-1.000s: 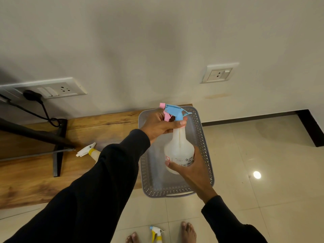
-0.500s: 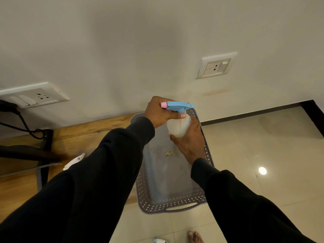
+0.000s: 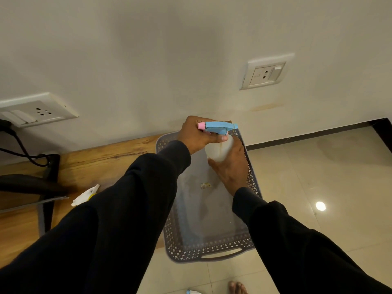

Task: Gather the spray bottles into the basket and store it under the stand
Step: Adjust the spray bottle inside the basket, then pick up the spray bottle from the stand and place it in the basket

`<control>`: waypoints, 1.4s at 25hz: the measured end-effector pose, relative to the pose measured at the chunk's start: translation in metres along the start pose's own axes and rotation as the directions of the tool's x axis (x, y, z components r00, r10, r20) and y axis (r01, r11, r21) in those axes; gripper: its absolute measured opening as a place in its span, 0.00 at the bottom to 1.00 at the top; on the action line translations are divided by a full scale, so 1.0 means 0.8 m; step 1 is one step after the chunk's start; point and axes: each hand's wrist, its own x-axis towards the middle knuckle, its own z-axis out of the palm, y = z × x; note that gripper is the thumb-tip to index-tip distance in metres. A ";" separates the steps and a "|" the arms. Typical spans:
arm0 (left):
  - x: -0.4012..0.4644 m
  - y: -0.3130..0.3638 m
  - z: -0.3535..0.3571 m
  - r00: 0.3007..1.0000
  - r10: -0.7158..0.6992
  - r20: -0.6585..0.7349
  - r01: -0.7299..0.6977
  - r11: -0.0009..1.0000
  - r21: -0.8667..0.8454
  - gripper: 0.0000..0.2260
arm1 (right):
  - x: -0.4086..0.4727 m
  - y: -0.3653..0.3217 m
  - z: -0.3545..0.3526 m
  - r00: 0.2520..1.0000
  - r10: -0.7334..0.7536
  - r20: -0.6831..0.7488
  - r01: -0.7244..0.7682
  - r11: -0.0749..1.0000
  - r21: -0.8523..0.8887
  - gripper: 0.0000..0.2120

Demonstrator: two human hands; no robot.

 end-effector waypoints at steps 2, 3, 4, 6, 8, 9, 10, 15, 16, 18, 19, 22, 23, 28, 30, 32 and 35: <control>-0.003 0.000 0.001 1.000 -0.006 0.002 0.006 1.000 -0.017 0.20 | -0.001 0.000 0.000 1.000 0.006 0.009 -0.007 1.000 0.026 0.44; -0.004 0.000 0.002 1.000 -0.006 0.002 0.006 1.000 -0.022 0.21 | -0.001 0.000 0.001 1.000 0.011 0.016 -0.012 0.999 0.032 0.44; -0.006 0.001 0.003 1.000 -0.006 0.001 0.006 1.000 -0.023 0.21 | -0.002 0.000 0.001 1.000 0.018 0.025 -0.019 0.999 0.044 0.44; -0.009 0.001 0.004 1.000 0.002 0.001 -0.002 0.999 -0.032 0.24 | -0.005 -0.002 0.001 0.999 0.023 0.030 -0.026 0.996 0.083 0.47; -0.012 -0.003 -0.001 1.000 -0.003 -0.001 0.003 1.000 -0.006 0.33 | -0.008 -0.007 -0.001 1.000 0.003 0.008 -0.004 0.998 0.055 0.49; -0.016 -0.005 -0.007 1.000 -0.011 -0.007 0.011 0.999 0.039 0.39 | -0.011 -0.011 -0.003 1.000 -0.012 -0.019 0.011 1.000 -0.008 0.51; -0.020 -0.008 -0.015 1.000 -0.015 -0.015 0.017 0.996 0.091 0.43 | -0.015 -0.013 -0.006 0.999 -0.020 -0.044 0.017 0.998 -0.060 0.53; -0.081 -0.014 -0.077 0.993 -0.056 -0.108 0.070 0.989 0.128 0.45 | -0.107 -0.025 -0.031 1.000 -0.013 -0.015 0.012 0.999 -0.043 0.50; -0.099 -0.016 -0.094 0.987 -0.077 -0.142 0.094 0.989 0.112 0.44 | -0.132 -0.031 -0.033 1.000 0.021 -0.004 -0.022 0.999 -0.050 0.48; -0.128 -0.024 -0.125 0.965 -0.127 -0.231 0.148 0.986 0.074 0.41 | -0.178 -0.044 -0.030 0.999 0.050 0.004 -0.050 0.996 -0.072 0.43; -0.144 -0.032 -0.144 0.941 -0.154 -0.302 0.178 0.983 0.054 0.39 | -0.200 -0.055 -0.023 1.000 0.004 0.024 -0.002 0.997 -0.078 0.41; -0.191 -0.066 -0.187 0.826 -0.251 -0.505 0.288 0.958 -0.005 0.34 | -0.251 -0.098 0.012 0.968 -0.174 0.182 0.188 0.980 -0.062 0.37; -0.207 -0.081 -0.197 0.794 -0.283 -0.537 0.324 0.946 -0.019 0.32 | -0.264 -0.115 0.027 0.939 -0.223 0.260 0.243 0.969 -0.048 0.37; -0.262 -0.146 -0.217 0.615 -0.454 -0.644 0.451 0.873 -0.185 0.17 | -0.293 -0.174 0.119 0.831 -0.362 0.423 0.477 0.855 -0.204 0.38; -0.269 -0.174 -0.221 0.552 -0.564 -0.614 0.539 0.803 -0.252 0.13 | -0.284 -0.177 0.153 0.806 -0.262 0.531 0.459 0.843 -0.281 0.41; -0.269 -0.203 -0.223 0.506 -0.710 -0.489 0.560 0.702 -0.440 0.17 | -0.268 -0.172 0.182 0.780 -0.163 0.605 0.471 0.789 -0.395 0.46; -0.257 -0.243 -0.230 0.442 -0.811 -0.383 0.523 0.580 -0.625 0.21 | -0.241 -0.164 0.215 0.810 -0.070 0.582 0.446 0.719 -0.534 0.49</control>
